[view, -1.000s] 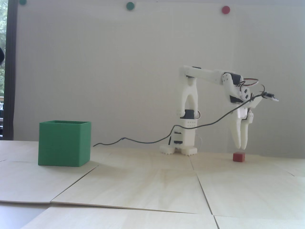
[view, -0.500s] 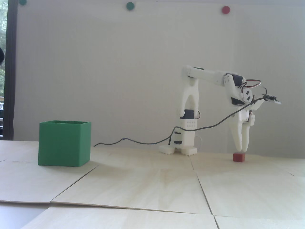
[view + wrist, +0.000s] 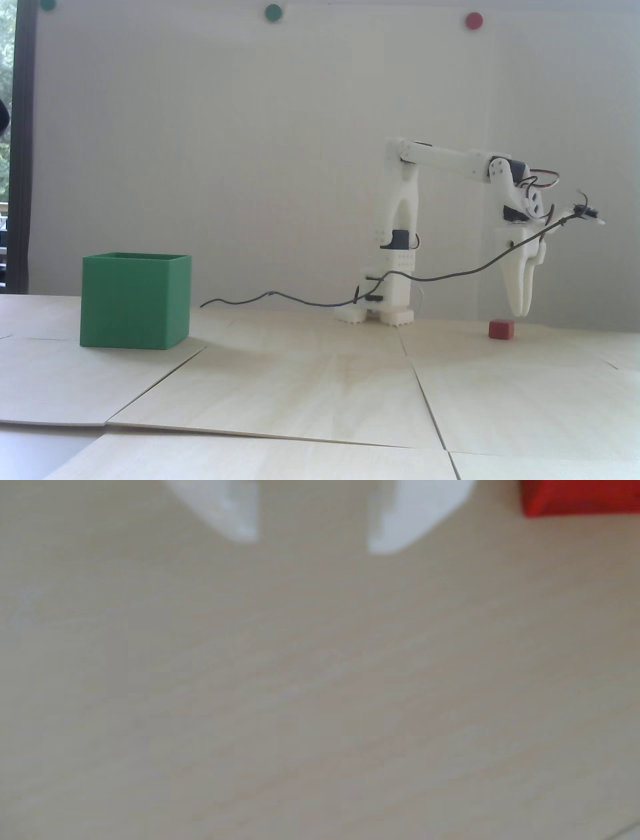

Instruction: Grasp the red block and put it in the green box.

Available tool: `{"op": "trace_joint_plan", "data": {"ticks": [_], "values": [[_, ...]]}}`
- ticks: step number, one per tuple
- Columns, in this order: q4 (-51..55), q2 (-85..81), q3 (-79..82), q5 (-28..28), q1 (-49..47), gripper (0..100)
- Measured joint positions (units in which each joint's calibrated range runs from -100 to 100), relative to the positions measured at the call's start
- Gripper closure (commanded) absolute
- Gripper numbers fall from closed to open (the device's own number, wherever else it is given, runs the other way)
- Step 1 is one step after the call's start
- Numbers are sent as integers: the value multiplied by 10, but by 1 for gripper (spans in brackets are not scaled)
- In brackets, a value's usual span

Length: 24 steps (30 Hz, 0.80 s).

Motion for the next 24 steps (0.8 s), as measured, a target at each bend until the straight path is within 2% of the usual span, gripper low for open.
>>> {"op": "trace_joint_plan", "data": {"ticks": [13,24], "values": [[0,0,0,0,-101,89],[0,0,0,0,-89,89]]}}
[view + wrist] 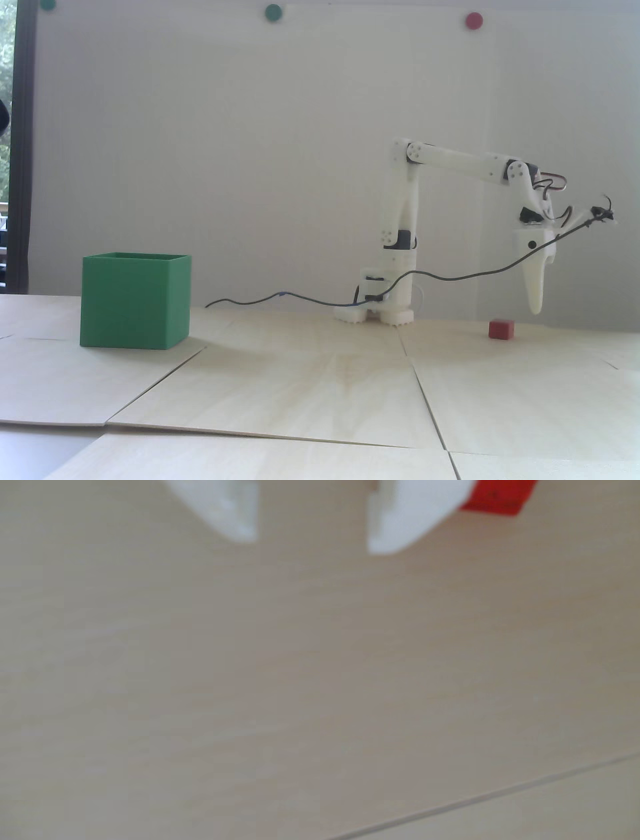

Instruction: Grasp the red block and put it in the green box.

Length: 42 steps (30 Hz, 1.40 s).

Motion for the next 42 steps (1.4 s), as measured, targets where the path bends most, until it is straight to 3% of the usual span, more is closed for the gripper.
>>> {"op": "trace_joint_plan", "data": {"ticks": [15,24,29,42], "values": [[-5,-158,113,0,11,89],[-113,-244,261,0,25,89],[-121,-263,290,0,29,89],[-117,-265,291,0,139,89]]}}
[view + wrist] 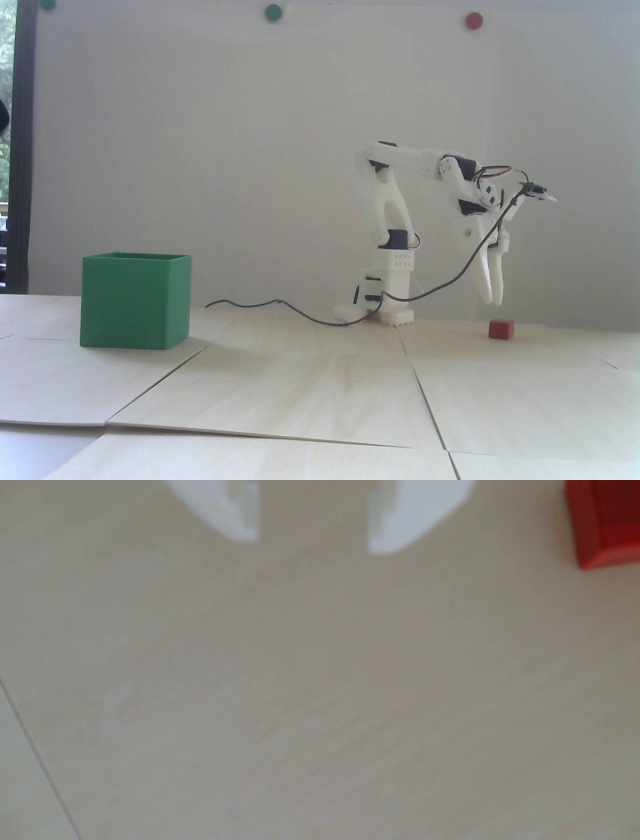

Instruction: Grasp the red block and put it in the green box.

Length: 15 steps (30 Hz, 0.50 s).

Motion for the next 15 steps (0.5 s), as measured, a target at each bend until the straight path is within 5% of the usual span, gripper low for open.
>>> {"op": "trace_joint_plan", "data": {"ticks": [15], "values": [[5,-30,37,0,-5,89]]}}
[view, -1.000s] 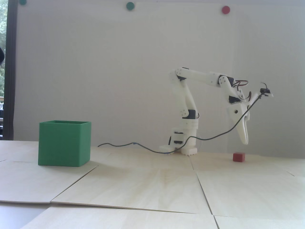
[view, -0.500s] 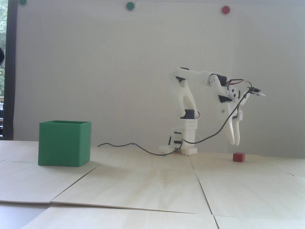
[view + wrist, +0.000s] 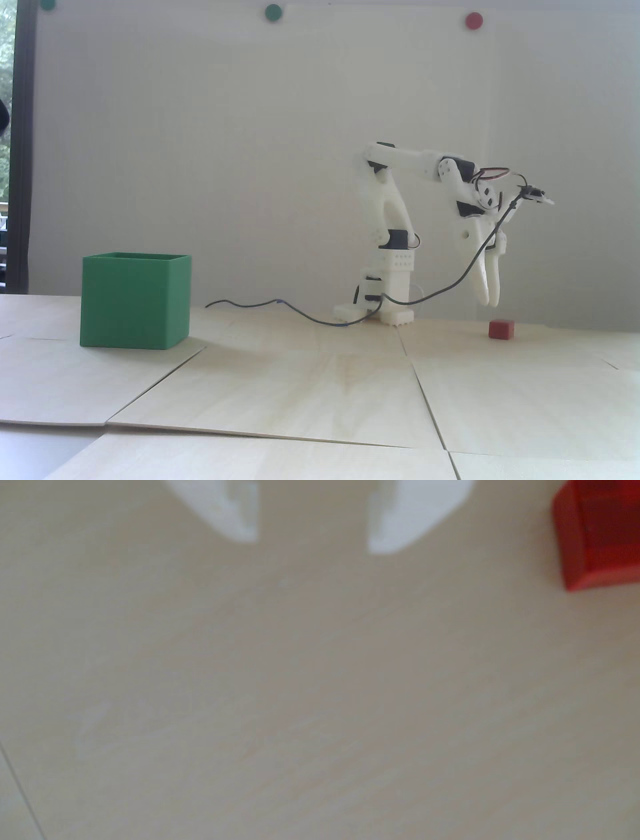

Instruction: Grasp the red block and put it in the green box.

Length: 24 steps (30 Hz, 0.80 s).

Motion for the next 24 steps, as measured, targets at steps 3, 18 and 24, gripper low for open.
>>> {"op": "trace_joint_plan", "data": {"ticks": [3,18,24], "values": [[0,-48,44,0,0,89],[0,-148,119,0,-10,89],[0,-148,119,0,-51,89]]}}
